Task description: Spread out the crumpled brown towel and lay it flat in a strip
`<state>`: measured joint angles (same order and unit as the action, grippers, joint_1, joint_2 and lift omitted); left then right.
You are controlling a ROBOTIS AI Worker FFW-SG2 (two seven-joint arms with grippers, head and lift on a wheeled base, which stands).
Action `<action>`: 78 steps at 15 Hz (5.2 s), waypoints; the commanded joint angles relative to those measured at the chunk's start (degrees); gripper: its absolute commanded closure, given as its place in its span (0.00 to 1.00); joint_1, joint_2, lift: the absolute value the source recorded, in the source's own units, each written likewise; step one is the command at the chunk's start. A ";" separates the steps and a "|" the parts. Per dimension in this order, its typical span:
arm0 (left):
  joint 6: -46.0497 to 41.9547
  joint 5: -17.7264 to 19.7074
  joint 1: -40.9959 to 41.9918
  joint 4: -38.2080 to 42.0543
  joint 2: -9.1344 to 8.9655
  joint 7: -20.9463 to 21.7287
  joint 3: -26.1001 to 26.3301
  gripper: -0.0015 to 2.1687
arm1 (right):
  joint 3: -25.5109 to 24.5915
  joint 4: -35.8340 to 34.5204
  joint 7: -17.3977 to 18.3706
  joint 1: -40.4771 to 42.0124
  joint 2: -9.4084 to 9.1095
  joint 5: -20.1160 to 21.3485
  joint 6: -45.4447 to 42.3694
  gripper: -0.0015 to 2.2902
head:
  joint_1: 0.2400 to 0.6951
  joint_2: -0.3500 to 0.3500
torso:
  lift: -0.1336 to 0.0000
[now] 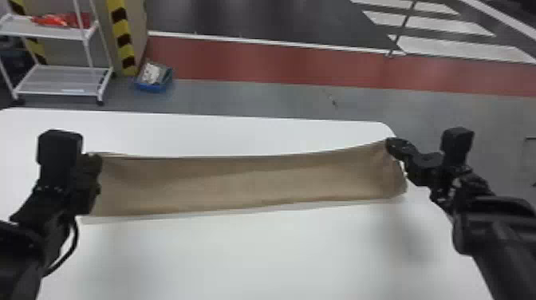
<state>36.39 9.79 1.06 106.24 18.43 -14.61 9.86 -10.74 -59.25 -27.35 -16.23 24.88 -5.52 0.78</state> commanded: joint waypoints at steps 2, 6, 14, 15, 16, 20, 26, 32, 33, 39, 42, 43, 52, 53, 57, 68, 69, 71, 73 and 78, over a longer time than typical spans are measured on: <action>-4.08 -0.82 -1.15 -3.06 -0.33 -0.07 0.86 0.71 | 1.69 5.20 1.07 -2.49 0.00 1.21 -3.63 0.67 | 1.00 0.24 | 0.07; -4.43 -1.17 -1.94 -4.64 -0.42 1.34 1.04 0.22 | 3.62 6.78 2.92 -3.37 -0.09 2.27 -3.81 0.45 | 1.00 0.24 | 0.07; -10.23 -6.27 1.67 -3.94 -0.59 -0.42 -0.90 0.01 | 1.16 0.89 4.33 2.43 0.08 0.07 -2.75 0.05 | 1.00 0.26 | 0.07; -10.06 -4.42 3.25 -2.36 -0.50 0.55 -2.13 0.01 | 0.28 -1.05 4.06 4.19 0.08 -0.37 -2.05 0.05 | 1.00 0.26 | 0.07; -9.53 -1.96 4.57 -0.69 -0.42 0.99 -3.62 0.01 | -0.25 -2.89 3.89 5.86 0.26 -1.34 -0.64 0.06 | 1.00 0.26 | 0.07; -7.95 4.80 9.93 4.76 -0.33 3.45 -7.49 0.05 | -4.38 -10.19 2.39 13.51 0.26 -4.94 5.16 0.10 | 1.00 0.24 | 0.07; -3.03 10.52 10.98 5.20 -0.77 9.86 -8.98 0.10 | -4.90 -12.38 1.78 17.55 0.08 -6.70 5.16 0.10 | 1.00 0.19 | 0.07; 2.42 7.97 10.37 3.62 -0.94 10.13 -9.16 0.16 | -4.90 -12.91 1.51 17.64 0.00 -6.79 5.16 0.10 | 1.00 0.18 | 0.07; 2.42 8.06 10.46 3.53 -0.86 10.21 -9.33 0.16 | -4.90 -12.91 1.51 17.64 0.00 -6.79 5.16 0.10 | 1.00 0.18 | 0.07; 2.78 8.14 10.54 3.62 -0.86 10.65 -9.42 0.36 | -4.82 -12.91 1.25 17.55 -0.18 -6.61 5.16 0.14 | 1.00 0.20 | 0.07; 6.82 8.14 10.46 4.06 -0.86 11.71 -9.68 0.79 | -4.90 -12.91 -2.00 17.46 -0.18 -6.70 5.16 0.52 | 1.00 0.20 | 0.07; 8.22 8.14 10.46 4.32 -0.86 12.06 -9.77 0.79 | -4.99 -13.09 -2.44 17.38 -0.18 -6.79 5.51 0.68 | 1.00 0.21 | 0.07; 6.82 7.88 7.38 4.23 -0.86 11.80 -12.06 0.82 | -5.69 -20.64 -3.50 20.36 -1.41 -7.67 8.50 0.74 | 1.00 0.26 | 0.07; 6.82 7.88 7.03 4.23 -0.68 11.88 -12.50 0.82 | -5.78 -21.61 -3.50 20.72 -1.50 -7.67 9.38 0.74 | 1.00 0.27 | 0.07; 7.35 7.35 7.47 4.41 -0.33 11.97 -13.82 0.82 | -6.22 -24.86 -3.93 22.56 -1.50 -9.42 12.37 0.74 | 1.00 0.31 | 0.07; 8.93 5.07 11.51 9.24 -0.42 11.62 -14.69 0.82 | -12.02 -28.38 -4.29 27.57 -1.85 -11.62 12.37 0.73 | 1.00 0.31 | 0.07; 9.46 4.89 11.69 9.42 -0.42 11.62 -14.69 0.82 | -12.29 -28.47 -4.29 27.66 -1.76 -11.62 12.37 0.73 | 1.00 0.31 | 0.07; 10.51 4.37 13.01 10.65 -0.42 11.44 -15.05 0.81 | -12.55 -28.47 -4.81 27.57 -1.76 -11.71 12.54 0.73 | 1.00 0.28 | 0.07; 10.33 4.28 13.71 10.83 -0.77 11.62 -14.78 0.81 | -12.29 -28.20 -4.90 27.66 -2.11 -11.36 12.37 0.73 | 1.00 0.28 | 0.07; 8.05 3.66 14.32 10.91 -1.21 11.71 -14.17 0.37 | -12.02 -28.47 -5.43 28.45 -2.73 -11.71 11.31 0.50 | 1.00 0.27 | 0.07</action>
<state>45.32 13.60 15.25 116.99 17.24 -3.04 -4.28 -22.55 -87.46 -32.67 11.75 22.18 -16.90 12.75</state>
